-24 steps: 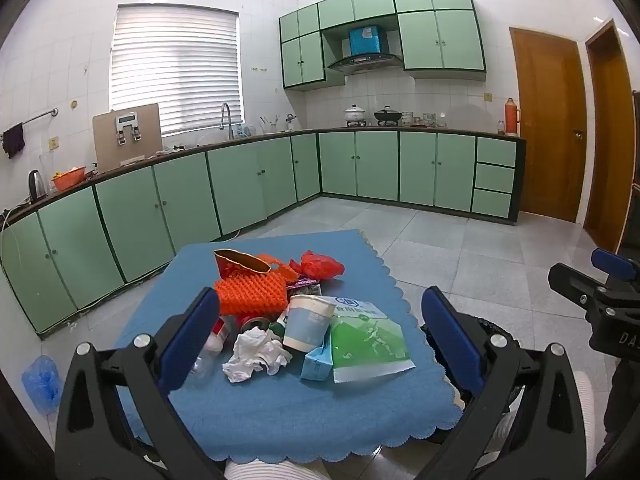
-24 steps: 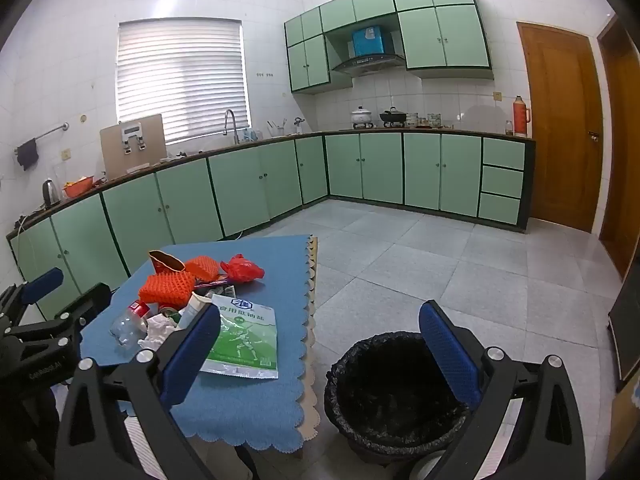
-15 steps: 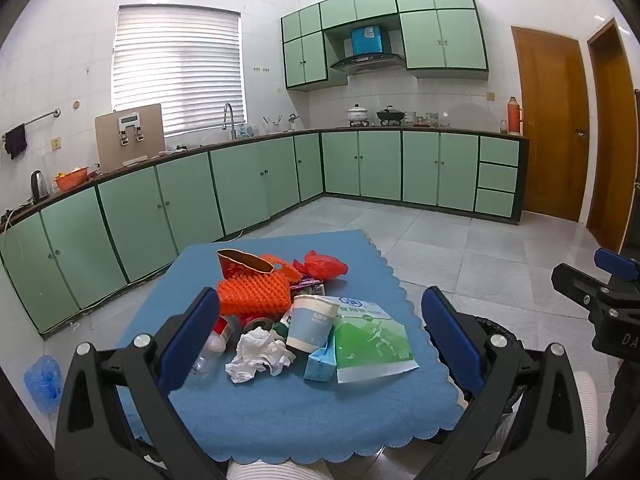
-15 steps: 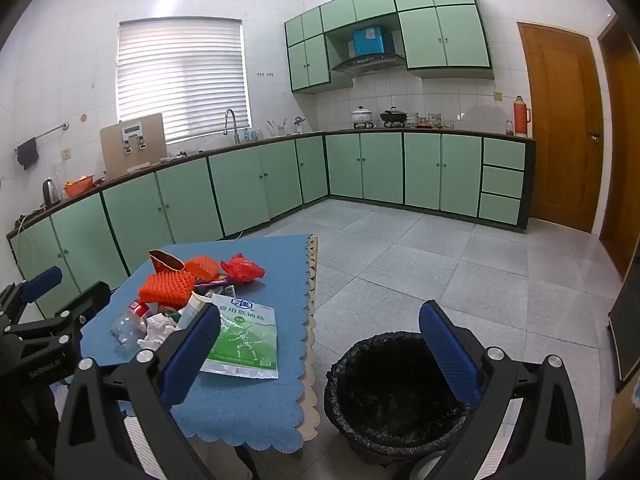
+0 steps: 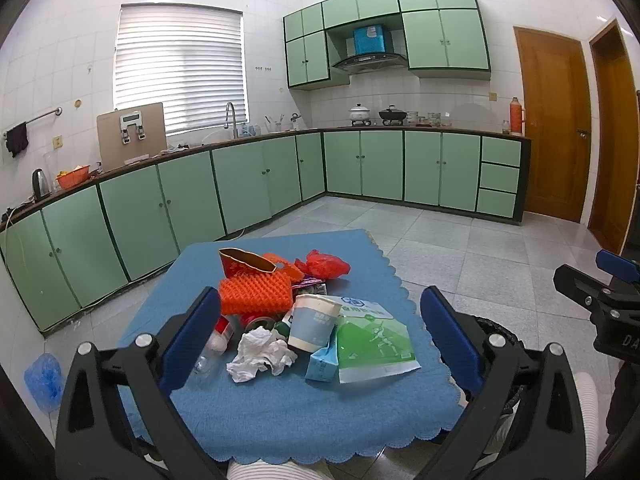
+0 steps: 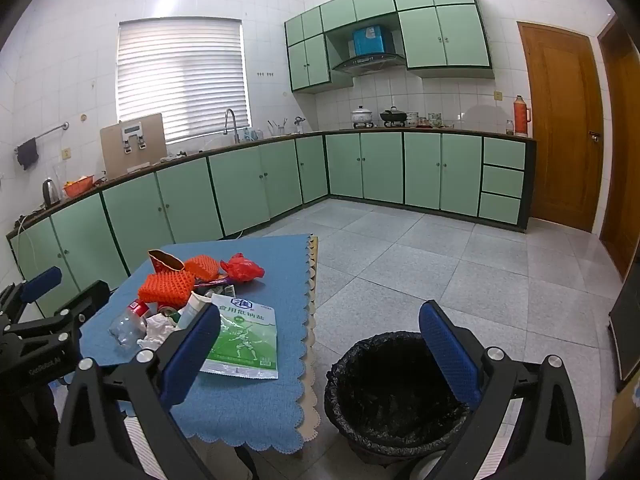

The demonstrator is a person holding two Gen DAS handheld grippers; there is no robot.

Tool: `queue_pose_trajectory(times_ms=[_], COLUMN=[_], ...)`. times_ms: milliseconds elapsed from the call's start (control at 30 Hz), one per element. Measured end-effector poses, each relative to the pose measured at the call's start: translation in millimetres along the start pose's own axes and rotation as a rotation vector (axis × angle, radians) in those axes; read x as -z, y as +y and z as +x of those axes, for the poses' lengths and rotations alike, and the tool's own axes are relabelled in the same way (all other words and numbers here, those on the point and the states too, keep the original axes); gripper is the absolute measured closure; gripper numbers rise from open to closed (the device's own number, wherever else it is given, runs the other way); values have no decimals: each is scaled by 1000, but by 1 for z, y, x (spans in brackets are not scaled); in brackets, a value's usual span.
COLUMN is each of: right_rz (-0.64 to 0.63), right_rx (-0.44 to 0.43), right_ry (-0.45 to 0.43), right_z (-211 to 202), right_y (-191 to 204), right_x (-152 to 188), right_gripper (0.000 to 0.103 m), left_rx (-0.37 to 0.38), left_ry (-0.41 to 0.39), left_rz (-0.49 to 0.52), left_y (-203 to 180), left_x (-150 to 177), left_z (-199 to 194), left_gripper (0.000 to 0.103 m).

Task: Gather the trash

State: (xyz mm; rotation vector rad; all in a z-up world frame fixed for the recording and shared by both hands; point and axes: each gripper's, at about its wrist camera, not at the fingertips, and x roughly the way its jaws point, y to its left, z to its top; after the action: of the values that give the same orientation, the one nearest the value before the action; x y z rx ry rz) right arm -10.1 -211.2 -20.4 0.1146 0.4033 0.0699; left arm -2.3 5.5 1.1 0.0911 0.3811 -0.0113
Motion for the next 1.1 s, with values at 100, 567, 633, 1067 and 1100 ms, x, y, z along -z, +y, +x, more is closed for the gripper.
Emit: queue_pose_trajectory(times_ms=[100, 567, 633, 1067, 1100], right_rz=[1, 2, 2, 5, 5], right_rx=[0, -1, -1, -3, -2], right_ry=[-1, -1, -1, 1, 1], right_z=[0, 0, 0, 2, 2], right_y=[0, 0, 0, -1, -1], right_x=[0, 0, 0, 1, 1], right_gripper=[6, 6, 6, 6, 6], left_rx=[0, 0, 1, 1, 1], left_ry=[0, 2, 4, 5, 5], left_rz=[2, 0, -1, -3, -2], left_y=[1, 2, 3, 7, 8], left_x=[0, 0, 0, 2, 2], left_z=[-1, 3, 4, 5, 5], left_gripper=[7, 7, 7, 7, 7])
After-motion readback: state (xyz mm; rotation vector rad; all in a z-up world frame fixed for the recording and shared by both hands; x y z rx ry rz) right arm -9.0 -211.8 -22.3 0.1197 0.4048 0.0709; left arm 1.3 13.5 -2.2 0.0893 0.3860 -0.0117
